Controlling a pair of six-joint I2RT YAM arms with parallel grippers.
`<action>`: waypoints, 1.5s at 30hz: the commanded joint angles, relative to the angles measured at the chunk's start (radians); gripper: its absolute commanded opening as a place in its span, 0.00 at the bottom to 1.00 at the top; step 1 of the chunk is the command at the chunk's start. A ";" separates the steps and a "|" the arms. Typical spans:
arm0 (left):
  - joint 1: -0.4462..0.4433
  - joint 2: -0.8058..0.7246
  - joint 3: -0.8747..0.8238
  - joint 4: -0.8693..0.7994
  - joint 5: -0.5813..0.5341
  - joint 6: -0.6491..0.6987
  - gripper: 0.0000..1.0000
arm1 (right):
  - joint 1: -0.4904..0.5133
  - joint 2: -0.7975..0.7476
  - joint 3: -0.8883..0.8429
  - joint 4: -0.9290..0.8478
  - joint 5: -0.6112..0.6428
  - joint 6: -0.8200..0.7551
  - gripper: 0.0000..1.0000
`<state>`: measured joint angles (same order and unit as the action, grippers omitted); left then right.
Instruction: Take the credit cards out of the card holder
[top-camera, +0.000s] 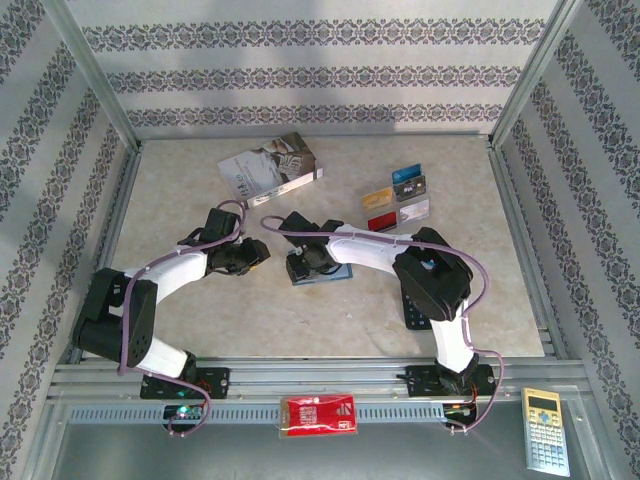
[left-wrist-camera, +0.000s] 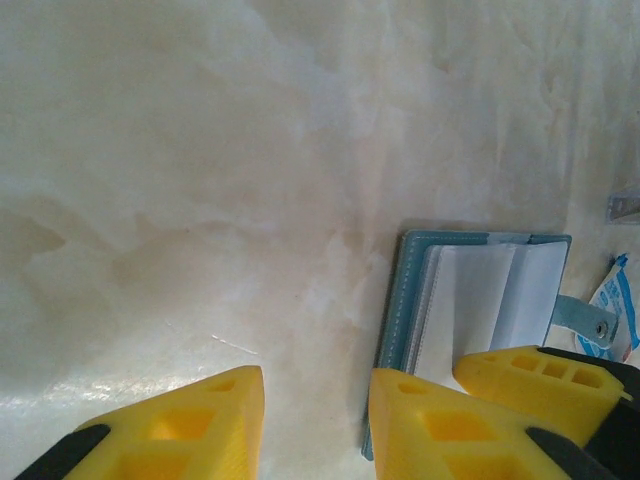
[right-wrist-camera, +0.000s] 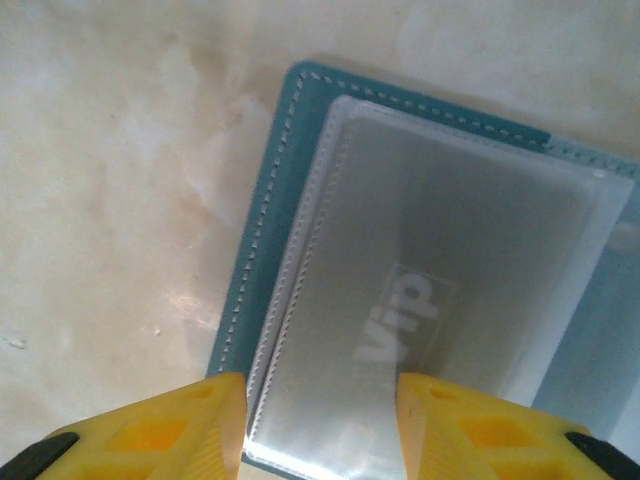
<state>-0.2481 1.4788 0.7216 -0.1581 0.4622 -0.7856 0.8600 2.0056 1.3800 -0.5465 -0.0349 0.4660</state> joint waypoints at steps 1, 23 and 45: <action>0.009 -0.009 -0.004 -0.037 -0.009 0.028 0.33 | 0.002 0.035 0.029 -0.069 0.025 -0.024 0.44; -0.014 0.023 0.027 -0.001 0.079 0.018 0.27 | -0.048 -0.048 -0.069 0.017 0.073 0.072 0.15; -0.143 0.140 0.141 0.038 0.101 -0.007 0.29 | -0.156 -0.247 -0.220 -0.087 0.393 0.317 0.35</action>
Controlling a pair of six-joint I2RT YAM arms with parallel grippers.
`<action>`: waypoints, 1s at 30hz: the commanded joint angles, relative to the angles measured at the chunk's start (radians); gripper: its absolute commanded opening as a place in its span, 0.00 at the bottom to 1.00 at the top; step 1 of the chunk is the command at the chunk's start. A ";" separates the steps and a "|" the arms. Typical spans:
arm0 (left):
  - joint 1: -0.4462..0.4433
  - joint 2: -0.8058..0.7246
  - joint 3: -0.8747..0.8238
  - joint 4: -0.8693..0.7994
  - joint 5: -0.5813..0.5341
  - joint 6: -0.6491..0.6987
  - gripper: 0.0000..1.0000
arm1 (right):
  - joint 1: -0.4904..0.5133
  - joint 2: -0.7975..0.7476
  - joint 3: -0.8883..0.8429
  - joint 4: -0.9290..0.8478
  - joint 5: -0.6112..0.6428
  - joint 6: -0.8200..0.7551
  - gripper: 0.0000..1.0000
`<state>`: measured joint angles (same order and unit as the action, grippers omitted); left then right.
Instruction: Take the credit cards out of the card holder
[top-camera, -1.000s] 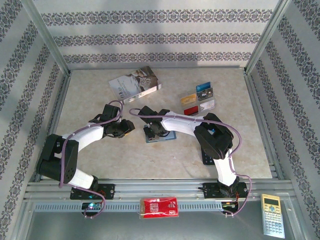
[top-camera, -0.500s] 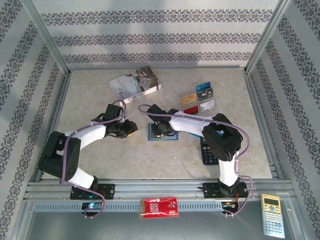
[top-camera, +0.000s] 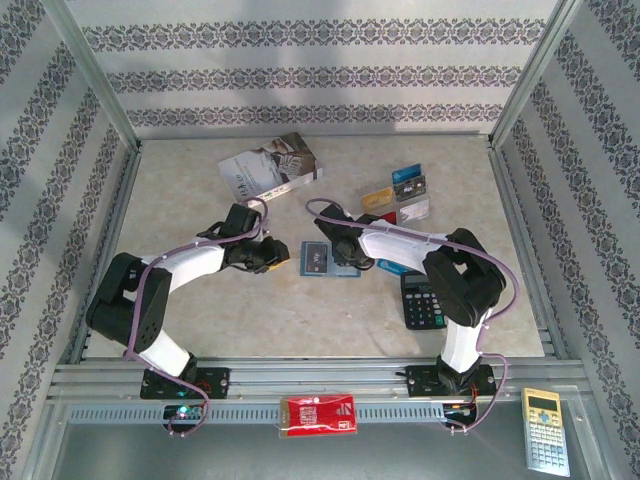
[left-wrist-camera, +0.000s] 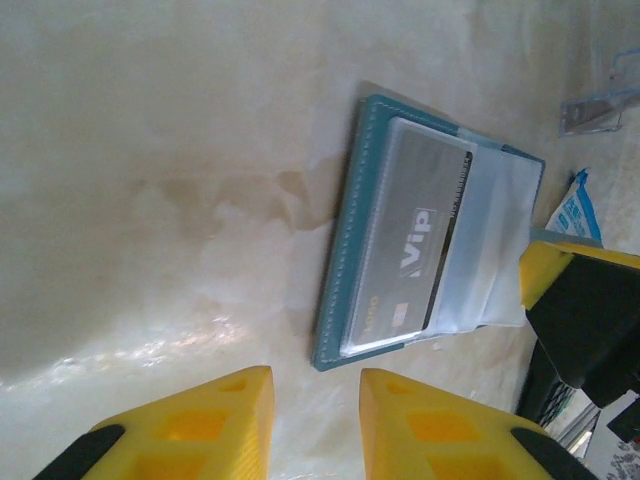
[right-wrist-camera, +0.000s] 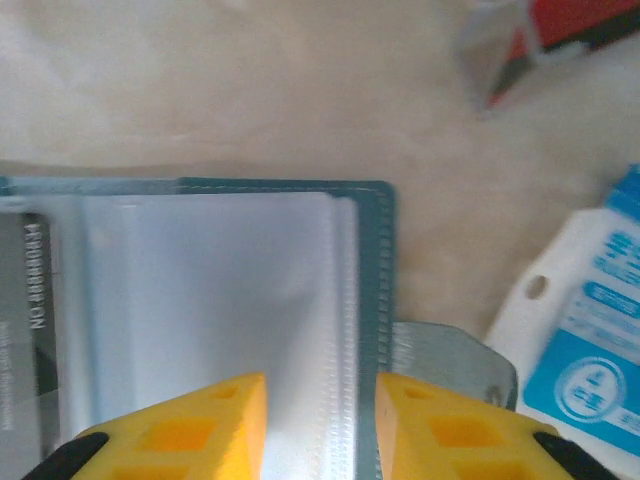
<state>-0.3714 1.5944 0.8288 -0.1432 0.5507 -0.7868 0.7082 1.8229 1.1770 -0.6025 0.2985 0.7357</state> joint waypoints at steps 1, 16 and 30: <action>-0.023 0.033 0.043 0.023 0.013 -0.005 0.29 | -0.009 -0.088 -0.030 -0.015 0.052 0.045 0.36; -0.071 0.202 0.190 -0.024 -0.033 0.040 0.21 | -0.113 -0.106 -0.198 0.475 -0.556 0.019 0.20; -0.079 0.261 0.225 -0.036 -0.008 0.050 0.17 | -0.127 0.008 -0.174 0.473 -0.595 0.029 0.17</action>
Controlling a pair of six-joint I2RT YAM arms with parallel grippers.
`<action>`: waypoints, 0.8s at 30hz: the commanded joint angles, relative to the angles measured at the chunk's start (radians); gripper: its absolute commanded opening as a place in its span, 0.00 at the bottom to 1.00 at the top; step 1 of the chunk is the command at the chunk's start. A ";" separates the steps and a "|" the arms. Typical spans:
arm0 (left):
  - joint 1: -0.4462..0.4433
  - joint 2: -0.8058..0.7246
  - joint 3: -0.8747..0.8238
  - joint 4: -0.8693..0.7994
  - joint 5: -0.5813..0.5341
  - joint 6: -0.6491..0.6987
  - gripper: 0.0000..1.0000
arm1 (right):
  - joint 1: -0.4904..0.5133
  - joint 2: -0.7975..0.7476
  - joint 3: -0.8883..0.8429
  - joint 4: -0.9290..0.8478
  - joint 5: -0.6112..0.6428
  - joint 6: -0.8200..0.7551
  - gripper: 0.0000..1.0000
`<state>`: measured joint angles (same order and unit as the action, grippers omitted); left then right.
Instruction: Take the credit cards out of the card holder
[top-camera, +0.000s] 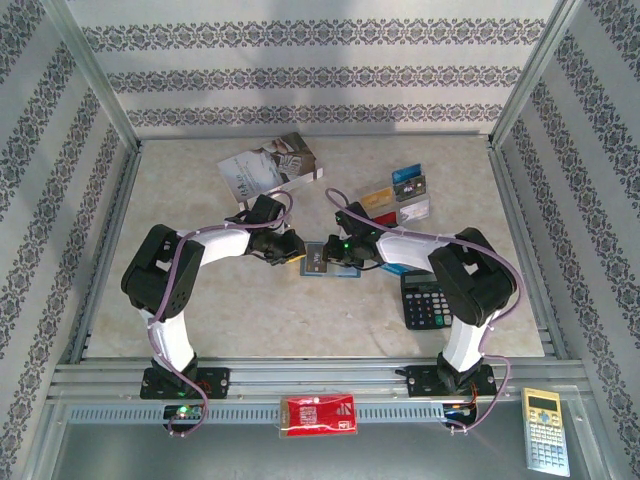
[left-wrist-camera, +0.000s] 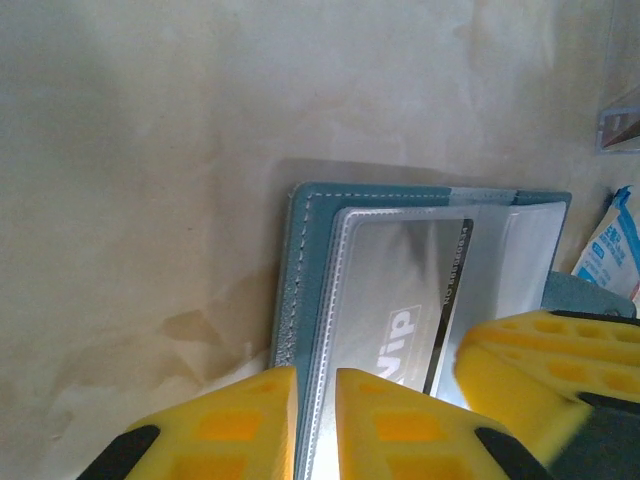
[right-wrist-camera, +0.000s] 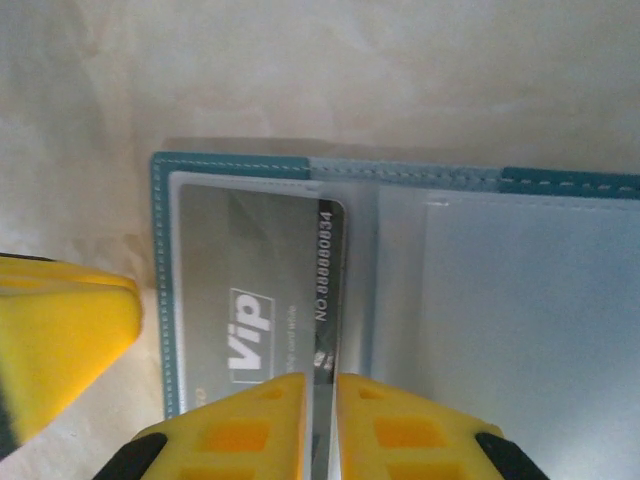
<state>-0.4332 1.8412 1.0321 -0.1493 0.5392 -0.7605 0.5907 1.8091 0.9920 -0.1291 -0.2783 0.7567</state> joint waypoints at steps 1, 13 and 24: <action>-0.017 0.017 0.022 -0.032 0.003 0.024 0.16 | -0.010 0.031 0.014 -0.001 -0.023 0.006 0.17; -0.001 -0.095 -0.067 -0.136 -0.113 0.066 0.15 | 0.051 0.059 0.027 -0.019 -0.108 -0.050 0.16; 0.007 -0.212 -0.114 -0.162 -0.107 0.053 0.15 | 0.065 0.017 0.031 0.017 -0.094 -0.001 0.16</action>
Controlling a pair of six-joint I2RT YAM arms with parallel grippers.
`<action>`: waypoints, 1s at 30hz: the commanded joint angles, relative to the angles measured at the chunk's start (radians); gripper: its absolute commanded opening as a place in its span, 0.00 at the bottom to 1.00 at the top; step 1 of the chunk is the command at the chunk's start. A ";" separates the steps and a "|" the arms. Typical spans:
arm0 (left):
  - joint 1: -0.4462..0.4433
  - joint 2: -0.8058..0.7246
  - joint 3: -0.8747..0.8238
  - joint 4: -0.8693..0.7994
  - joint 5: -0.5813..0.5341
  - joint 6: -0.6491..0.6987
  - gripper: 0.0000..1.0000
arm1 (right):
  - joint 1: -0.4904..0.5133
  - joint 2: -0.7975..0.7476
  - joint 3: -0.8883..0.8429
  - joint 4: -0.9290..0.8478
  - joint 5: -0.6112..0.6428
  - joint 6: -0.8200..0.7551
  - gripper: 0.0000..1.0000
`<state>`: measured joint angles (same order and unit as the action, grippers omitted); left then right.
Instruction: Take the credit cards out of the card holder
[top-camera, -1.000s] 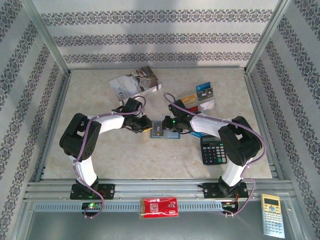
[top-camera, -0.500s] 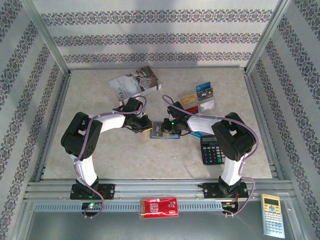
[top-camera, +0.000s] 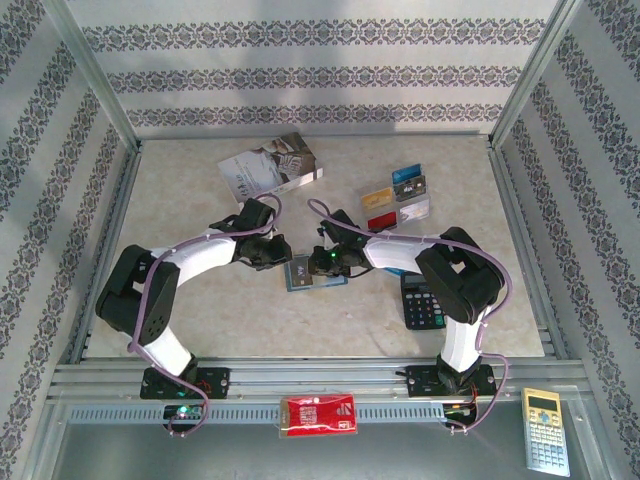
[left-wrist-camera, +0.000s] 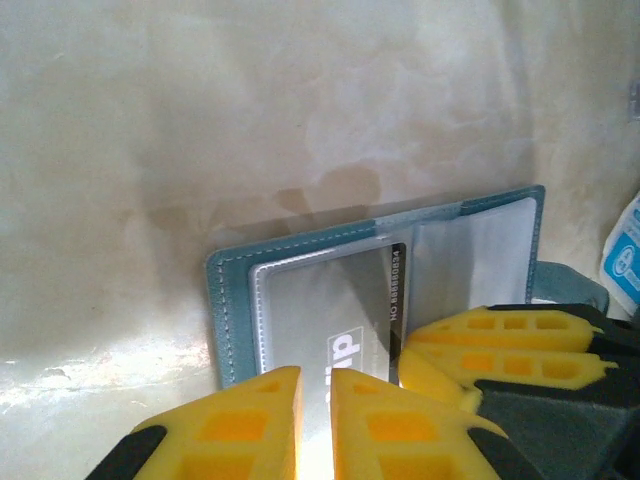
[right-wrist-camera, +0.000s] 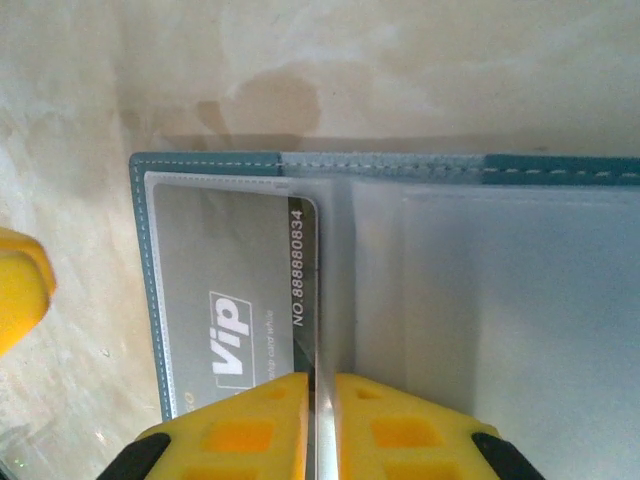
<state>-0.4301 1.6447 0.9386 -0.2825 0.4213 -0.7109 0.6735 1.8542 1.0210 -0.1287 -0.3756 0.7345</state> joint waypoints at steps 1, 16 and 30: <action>0.000 -0.013 -0.026 -0.011 0.025 -0.004 0.15 | -0.025 -0.032 -0.001 0.024 -0.002 0.022 0.16; -0.011 0.093 -0.014 0.017 0.045 -0.002 0.15 | -0.042 0.019 0.011 0.049 -0.096 0.014 0.18; -0.010 0.121 -0.028 -0.002 0.016 0.011 0.14 | -0.045 0.036 0.009 0.064 -0.123 0.013 0.16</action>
<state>-0.4320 1.7367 0.9199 -0.2756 0.4557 -0.7143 0.6342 1.8786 1.0210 -0.0830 -0.4740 0.7383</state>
